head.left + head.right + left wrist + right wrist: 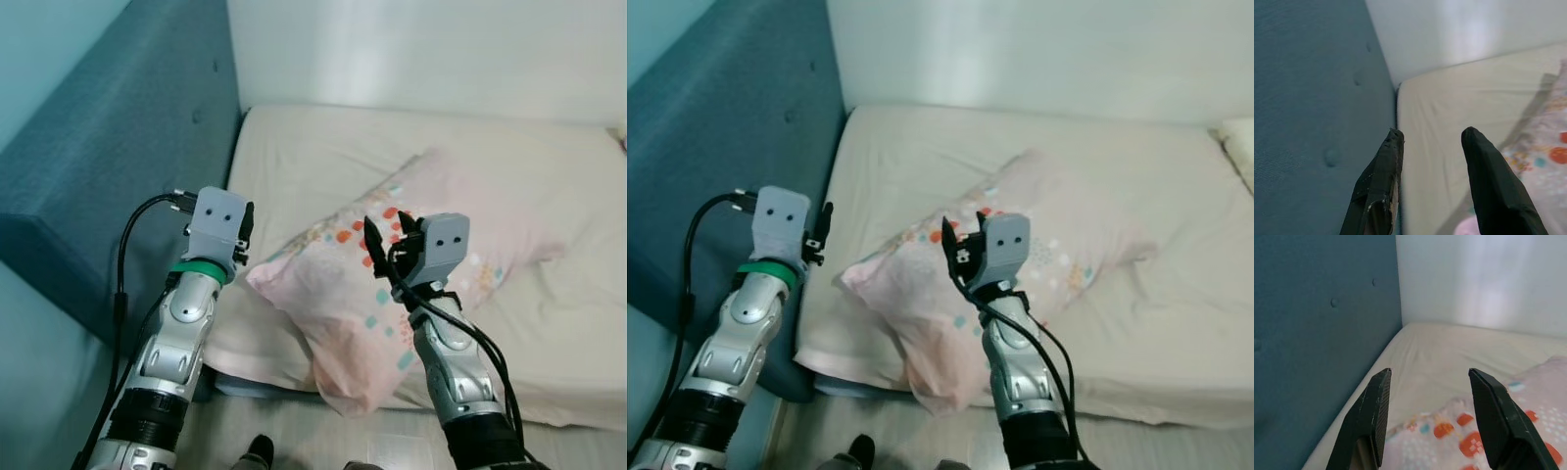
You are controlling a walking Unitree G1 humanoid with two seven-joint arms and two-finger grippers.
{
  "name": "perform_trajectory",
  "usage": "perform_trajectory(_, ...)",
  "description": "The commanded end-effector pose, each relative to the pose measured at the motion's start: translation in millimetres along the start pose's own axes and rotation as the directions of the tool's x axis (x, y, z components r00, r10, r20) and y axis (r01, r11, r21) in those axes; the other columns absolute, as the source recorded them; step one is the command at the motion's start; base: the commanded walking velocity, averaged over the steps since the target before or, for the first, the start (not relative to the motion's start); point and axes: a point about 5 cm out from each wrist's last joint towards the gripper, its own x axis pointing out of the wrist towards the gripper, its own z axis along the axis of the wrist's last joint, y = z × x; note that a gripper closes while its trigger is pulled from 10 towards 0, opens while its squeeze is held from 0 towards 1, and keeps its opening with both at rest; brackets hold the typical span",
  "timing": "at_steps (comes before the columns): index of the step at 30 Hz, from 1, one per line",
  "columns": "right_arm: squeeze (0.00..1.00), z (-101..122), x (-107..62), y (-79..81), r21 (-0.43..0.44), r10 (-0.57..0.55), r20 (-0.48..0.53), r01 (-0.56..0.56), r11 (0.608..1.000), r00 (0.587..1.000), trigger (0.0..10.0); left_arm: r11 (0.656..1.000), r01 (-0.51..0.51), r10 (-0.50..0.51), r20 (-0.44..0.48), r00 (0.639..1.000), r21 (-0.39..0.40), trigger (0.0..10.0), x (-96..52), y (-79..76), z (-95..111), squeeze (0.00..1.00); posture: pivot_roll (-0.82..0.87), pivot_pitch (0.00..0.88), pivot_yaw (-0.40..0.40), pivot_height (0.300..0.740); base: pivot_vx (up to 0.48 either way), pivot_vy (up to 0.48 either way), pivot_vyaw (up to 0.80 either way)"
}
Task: Clean up the room
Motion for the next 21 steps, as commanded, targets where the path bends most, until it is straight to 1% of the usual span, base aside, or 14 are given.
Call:
perform_trajectory(1,0.00,-4.0,-1.5,-1.4,-0.004,-0.013,-0.015,0.013,1.000,1.000,10.0,1.000,0.005,-0.005,-0.028,1.000,0.006,10.0,-1.5,-0.8,-6.8,0.00,-0.07,0.055,0.029,0.740,0.000,0.000,0.74)
perform_trajectory(3,0.00,-3.9,-1.5,-1.8,-0.007,-0.016,-0.014,0.016,1.000,1.000,10.0,1.000,0.006,-0.006,-0.027,1.000,0.006,10.0,-1.4,-1.1,-6.7,0.00,-0.07,0.055,0.029,0.740,0.000,0.000,0.74)
perform_trajectory(7,0.00,-4.4,-1.3,-5.2,-0.005,-0.050,-0.019,0.050,0.999,0.999,10.0,1.000,0.011,-0.010,-0.025,1.000,0.007,10.0,-1.1,-1.9,-6.4,0.00,-0.08,0.055,0.031,0.740,0.000,0.000,0.00)
perform_trajectory(9,0.00,-4.9,-1.3,-8.9,0.002,-0.078,-0.024,0.078,0.997,0.997,10.0,1.000,0.015,-0.015,-0.022,1.000,0.009,10.0,-0.9,-2.3,-6.3,0.00,-0.08,0.055,0.033,0.740,0.000,0.000,-0.45)
perform_trajectory(21,0.00,-5.4,-1.8,-9.9,0.014,-0.101,-0.027,0.101,0.995,0.995,10.0,1.000,0.019,-0.019,-0.022,1.000,0.014,10.0,-1.5,-2.7,-6.7,0.00,-0.08,0.062,0.036,0.740,0.000,0.000,-0.80)
